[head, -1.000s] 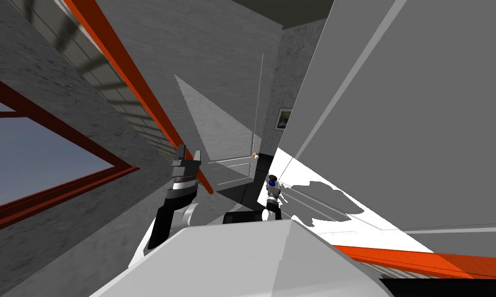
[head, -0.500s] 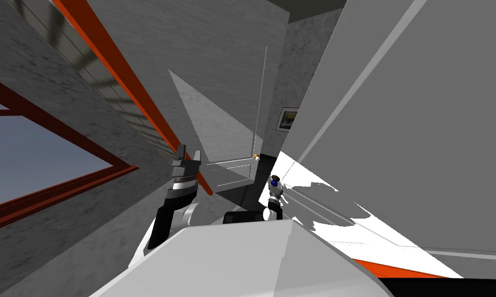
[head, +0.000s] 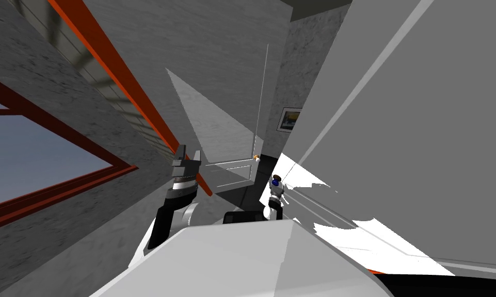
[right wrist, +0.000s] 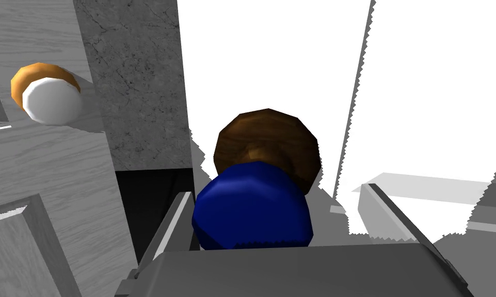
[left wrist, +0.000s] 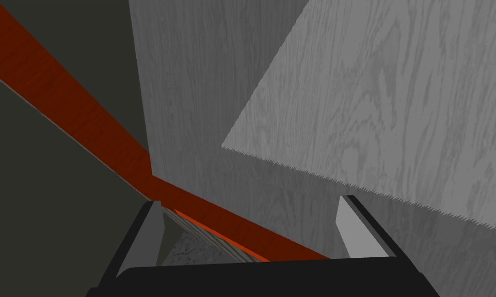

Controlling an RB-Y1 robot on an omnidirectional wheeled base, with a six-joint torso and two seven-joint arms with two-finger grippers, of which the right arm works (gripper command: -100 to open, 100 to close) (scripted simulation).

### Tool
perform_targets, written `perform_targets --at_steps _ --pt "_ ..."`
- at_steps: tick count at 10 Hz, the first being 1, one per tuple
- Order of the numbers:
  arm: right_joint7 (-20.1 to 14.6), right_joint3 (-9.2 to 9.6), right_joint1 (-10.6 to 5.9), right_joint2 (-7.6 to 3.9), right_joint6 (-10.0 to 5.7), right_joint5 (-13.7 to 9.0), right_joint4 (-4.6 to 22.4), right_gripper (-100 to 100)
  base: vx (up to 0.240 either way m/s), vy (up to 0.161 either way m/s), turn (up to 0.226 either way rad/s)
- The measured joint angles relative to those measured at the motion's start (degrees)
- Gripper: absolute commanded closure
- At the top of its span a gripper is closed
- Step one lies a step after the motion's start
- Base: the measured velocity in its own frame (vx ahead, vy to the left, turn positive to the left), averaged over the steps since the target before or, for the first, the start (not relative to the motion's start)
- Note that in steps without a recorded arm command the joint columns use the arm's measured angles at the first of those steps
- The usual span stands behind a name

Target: Push the door open

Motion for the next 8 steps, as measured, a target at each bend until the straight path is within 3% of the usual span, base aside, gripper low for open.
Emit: perform_targets --at_steps 1,6,8 --pt "0.26 -0.61 -0.50 0.06 -0.10 -0.44 0.48 100 0.065 -0.021 -0.015" --pt "2.32 -2.37 0.79 0.54 0.47 -1.85 -2.64 100 0.053 -0.026 0.019" --pt "2.20 -2.56 0.18 0.90 -0.64 -1.87 -1.47 100 0.028 -0.004 0.008"
